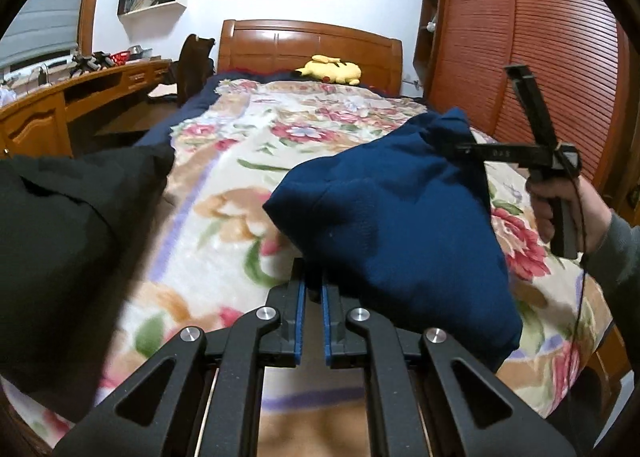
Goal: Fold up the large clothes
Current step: 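Lift the folded navy jacket with both tools and carry it toward the cabinets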
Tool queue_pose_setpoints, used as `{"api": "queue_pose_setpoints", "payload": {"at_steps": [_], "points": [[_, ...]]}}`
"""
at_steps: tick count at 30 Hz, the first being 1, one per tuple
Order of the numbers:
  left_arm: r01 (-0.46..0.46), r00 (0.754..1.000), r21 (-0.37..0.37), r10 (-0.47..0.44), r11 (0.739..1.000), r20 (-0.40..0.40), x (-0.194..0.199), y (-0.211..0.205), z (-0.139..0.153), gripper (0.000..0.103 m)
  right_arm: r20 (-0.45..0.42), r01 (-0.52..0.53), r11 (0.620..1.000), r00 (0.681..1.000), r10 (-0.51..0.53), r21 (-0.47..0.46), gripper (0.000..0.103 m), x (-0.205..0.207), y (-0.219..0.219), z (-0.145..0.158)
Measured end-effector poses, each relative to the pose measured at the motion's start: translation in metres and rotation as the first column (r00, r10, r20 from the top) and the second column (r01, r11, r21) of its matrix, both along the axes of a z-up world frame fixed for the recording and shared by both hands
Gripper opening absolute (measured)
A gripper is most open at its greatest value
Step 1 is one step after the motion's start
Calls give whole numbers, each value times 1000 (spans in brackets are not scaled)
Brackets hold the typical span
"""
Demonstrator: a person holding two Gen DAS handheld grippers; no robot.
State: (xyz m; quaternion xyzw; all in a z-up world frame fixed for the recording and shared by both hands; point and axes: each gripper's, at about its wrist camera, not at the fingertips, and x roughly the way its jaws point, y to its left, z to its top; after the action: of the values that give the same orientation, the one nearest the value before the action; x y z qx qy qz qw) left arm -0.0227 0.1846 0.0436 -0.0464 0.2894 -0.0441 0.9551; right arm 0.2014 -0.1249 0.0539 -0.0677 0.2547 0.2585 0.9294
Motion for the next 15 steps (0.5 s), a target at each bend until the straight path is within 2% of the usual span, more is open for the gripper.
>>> {"api": "queue_pose_setpoints", "payload": {"at_steps": [3,7,15], "points": [[-2,1000,25,2,1000,5,1,11,14,7,31,-14,1000,999,13,9,9,-5,7,14],[-32,998,83,28,996,49,-4,32,43,7,61,-34,999,998,33,11,9,-9,24,28],[-140,987,151,126,979,96,-10,99,79,7,162,-94,993,981,104,-68,9,-13,100,76]]}}
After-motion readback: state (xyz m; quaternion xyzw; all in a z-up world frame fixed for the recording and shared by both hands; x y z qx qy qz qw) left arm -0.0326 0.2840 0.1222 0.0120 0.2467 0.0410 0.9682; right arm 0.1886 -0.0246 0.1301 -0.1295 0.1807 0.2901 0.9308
